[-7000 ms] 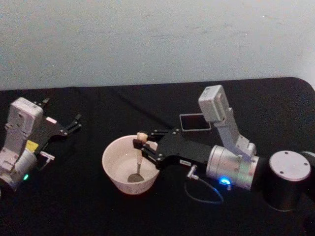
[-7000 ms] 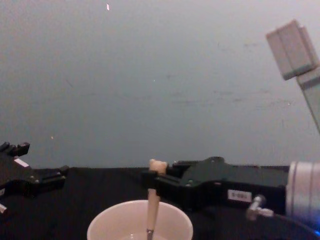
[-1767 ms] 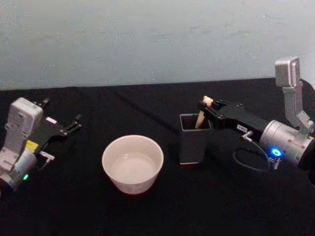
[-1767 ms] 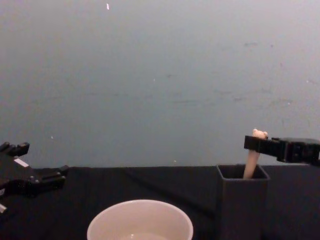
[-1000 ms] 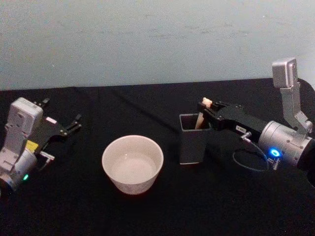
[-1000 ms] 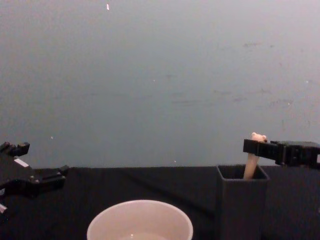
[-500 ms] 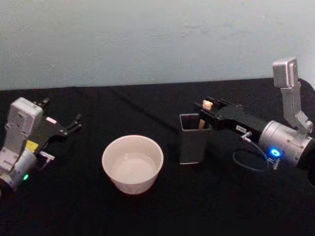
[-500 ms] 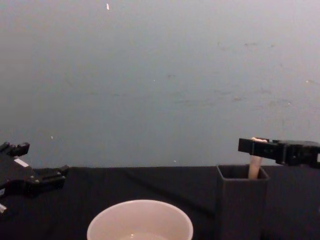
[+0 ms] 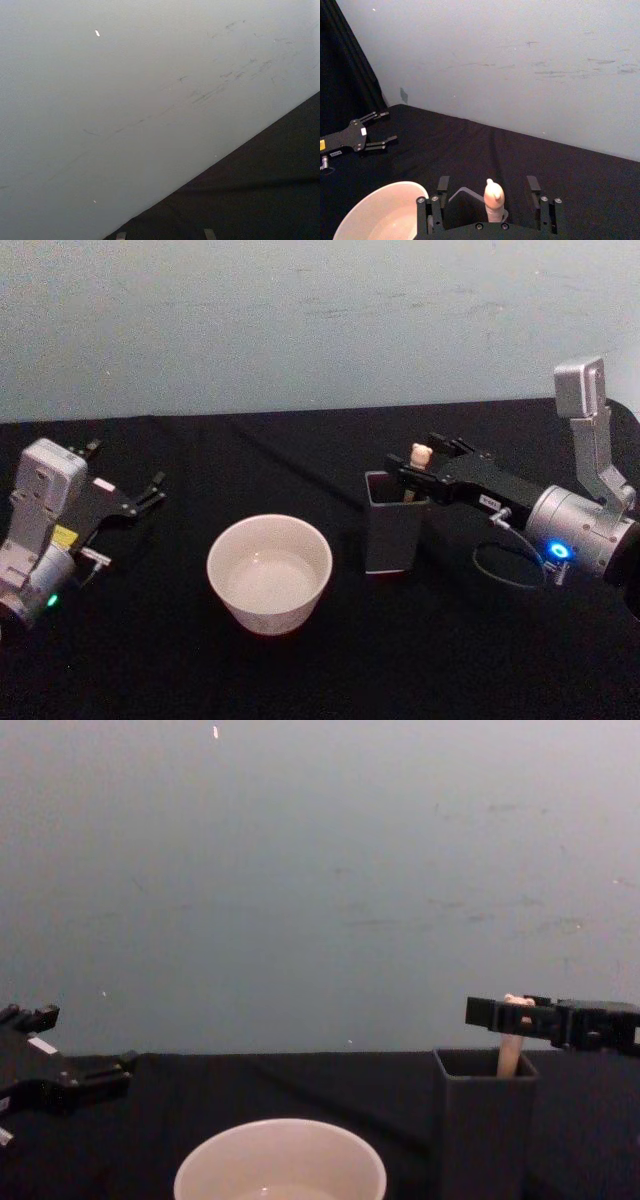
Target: Pick up the stirring spoon with one hand, stir inside the cup, then place it back in its original position.
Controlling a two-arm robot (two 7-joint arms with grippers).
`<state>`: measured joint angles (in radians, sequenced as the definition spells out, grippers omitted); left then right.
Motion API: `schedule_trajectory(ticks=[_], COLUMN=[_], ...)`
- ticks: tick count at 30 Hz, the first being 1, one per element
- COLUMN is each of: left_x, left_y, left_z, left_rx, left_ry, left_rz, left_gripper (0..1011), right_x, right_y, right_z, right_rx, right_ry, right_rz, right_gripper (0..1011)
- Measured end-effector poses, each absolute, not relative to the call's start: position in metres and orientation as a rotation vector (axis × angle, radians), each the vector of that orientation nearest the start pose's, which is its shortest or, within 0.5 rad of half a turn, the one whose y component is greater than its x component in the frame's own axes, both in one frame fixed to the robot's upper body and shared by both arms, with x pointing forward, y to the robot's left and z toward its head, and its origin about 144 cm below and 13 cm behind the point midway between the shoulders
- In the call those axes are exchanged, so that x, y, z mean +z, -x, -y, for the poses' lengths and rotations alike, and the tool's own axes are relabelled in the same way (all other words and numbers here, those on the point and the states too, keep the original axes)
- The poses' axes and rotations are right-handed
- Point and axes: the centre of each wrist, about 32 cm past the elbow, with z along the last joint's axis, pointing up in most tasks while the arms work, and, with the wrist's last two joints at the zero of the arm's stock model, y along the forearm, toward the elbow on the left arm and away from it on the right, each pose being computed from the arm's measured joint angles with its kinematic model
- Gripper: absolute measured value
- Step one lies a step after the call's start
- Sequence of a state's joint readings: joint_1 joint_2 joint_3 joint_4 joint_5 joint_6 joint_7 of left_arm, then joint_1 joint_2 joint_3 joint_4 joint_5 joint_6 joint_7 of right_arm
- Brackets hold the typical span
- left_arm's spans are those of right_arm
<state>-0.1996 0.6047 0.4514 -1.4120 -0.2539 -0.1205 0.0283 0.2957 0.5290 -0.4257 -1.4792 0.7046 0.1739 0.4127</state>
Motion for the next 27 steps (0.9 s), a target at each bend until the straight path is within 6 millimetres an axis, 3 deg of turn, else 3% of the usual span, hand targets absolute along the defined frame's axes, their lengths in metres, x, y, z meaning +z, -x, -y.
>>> schedule_trajectory(ticks=[2,14,21,27], left_x=[1.140,1.140,1.140,1.140], left_y=[-0.489,-0.489,-0.489,-0.489], left_z=[-0.310,-0.310,-0.310,-0.310], left_rx=[1.248,1.248,1.248,1.248], left_ry=[-0.304,-0.304,-0.304,-0.304], left_rz=[0.285,0.285,0.285,0.285], left_gripper=[1001,1001,1001,1001], right_x=[1.190,1.196,1.210,1.206], right_y=[-0.517,-0.516,-0.515,-0.519], right_z=[0.277,0.272,0.258,0.256], right_rx=[-0.832,-0.853,-1.028,-1.171], right_ry=[0.043,0.001,-0.128,-0.087], right_rz=[-0.216,-0.167,-0.005,0.073], right_gripper=[999,1002,1002,1002])
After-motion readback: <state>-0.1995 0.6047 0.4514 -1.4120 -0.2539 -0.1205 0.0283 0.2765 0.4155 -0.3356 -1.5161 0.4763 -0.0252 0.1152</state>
